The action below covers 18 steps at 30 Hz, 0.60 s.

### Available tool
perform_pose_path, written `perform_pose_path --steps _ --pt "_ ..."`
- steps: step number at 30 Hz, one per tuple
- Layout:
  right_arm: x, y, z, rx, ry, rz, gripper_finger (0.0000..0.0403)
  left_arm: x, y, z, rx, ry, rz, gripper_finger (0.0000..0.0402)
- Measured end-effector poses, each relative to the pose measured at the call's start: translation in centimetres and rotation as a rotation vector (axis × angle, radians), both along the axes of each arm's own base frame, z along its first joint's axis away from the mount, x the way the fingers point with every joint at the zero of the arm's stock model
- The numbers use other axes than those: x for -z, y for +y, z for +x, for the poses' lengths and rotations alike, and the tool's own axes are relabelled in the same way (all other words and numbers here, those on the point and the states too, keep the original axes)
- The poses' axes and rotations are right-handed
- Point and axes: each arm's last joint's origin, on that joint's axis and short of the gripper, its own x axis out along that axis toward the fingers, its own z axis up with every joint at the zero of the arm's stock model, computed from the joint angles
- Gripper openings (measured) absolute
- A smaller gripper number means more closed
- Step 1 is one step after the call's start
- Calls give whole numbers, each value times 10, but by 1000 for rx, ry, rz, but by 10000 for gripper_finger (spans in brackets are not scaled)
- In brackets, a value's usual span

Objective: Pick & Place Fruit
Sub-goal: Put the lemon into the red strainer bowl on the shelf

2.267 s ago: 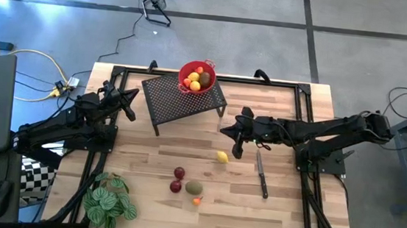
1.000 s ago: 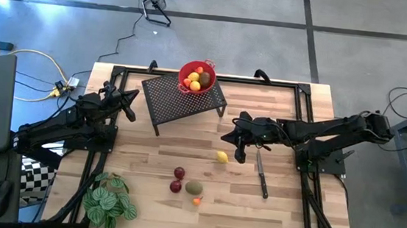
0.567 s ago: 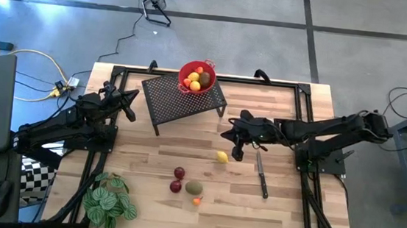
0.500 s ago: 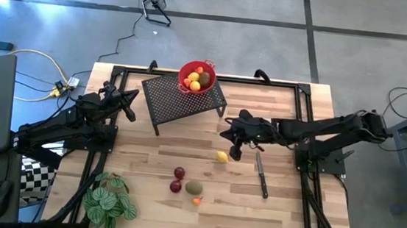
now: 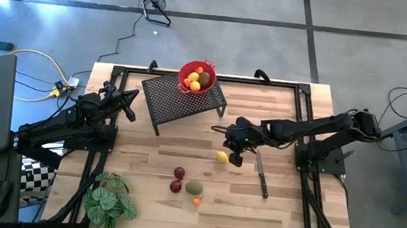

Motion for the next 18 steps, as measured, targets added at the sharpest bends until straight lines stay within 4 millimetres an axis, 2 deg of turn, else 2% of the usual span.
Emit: perform_pose_path --steps 3,12,15,18 --pt "1 1 0 -14 4 12 76 0 0 0 0 0 0 0" --pt "16 -1 -1 19 114 -34 255 0 0 0 0 0 0 0" --pt "19 -1 3 39 111 -21 288 0 0 0 0 0 0 0" --pt "25 -1 5 63 131 4 298 0 0 0 0 0 0 0"
